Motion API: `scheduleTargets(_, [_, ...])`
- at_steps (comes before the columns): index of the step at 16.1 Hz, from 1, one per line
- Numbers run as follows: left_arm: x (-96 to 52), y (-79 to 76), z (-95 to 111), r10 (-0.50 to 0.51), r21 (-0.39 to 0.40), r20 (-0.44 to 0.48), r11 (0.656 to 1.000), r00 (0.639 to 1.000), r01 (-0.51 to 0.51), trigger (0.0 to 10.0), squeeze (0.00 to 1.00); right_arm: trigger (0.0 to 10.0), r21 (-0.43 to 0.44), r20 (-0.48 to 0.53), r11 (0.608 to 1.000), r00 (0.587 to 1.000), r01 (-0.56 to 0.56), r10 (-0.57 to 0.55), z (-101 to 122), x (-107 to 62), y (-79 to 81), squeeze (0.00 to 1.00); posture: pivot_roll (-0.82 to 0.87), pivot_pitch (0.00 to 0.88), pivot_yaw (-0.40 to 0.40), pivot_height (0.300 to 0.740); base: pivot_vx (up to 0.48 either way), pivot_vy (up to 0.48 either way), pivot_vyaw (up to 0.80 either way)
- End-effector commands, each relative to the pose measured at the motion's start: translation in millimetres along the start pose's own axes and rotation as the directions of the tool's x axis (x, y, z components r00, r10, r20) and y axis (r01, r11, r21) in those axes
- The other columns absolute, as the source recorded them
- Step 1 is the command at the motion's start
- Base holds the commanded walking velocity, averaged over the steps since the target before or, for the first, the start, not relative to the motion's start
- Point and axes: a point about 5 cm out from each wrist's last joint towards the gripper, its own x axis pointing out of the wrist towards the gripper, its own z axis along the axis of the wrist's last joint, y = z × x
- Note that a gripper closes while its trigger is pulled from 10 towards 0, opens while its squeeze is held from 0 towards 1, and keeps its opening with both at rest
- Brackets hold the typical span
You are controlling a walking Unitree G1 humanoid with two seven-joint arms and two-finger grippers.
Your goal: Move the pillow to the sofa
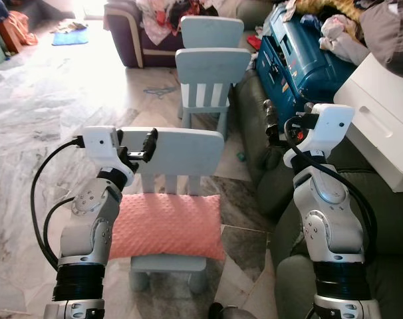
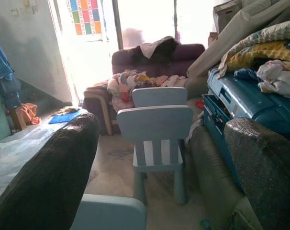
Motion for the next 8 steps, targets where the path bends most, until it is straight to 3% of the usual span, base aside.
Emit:
scheduleTargets(1, [-0.5, 0.2, -1.8, 0.002, 0.000, -0.019, 1.000, 1.000, -0.002, 10.0, 0.00, 10.0, 0.000, 0.009, 1.000, 1.000, 0.001, -0.001, 3.0, -0.6, -1.2, 0.00, -0.08, 0.135, -0.023, 0.740, 0.000, 0.000, 0.00])
scheduleTargets(4, [-0.9, 0.8, -2.9, 0.004, -0.010, -0.030, 1.000, 1.000, -0.005, 10.0, 0.00, 10.0, 0.002, 0.007, 1.000, 1.000, 0.002, -0.002, 2.5, -0.3, -0.6, 0.00, -0.08, 0.135, -0.022, 0.740, 0.000, 0.000, 0.00])
scheduleTargets(8, [-2.2, 2.3, -5.3, 0.006, -0.002, -0.047, 1.000, 0.999, -0.006, 10.0, 0.00, 10.0, 0.005, -0.023, 1.000, 1.000, -0.008, 0.008, -3.9, -3.9, -2.1, 0.00, -0.08, 0.131, -0.023, 0.740, 0.000, 0.377, 0.00])
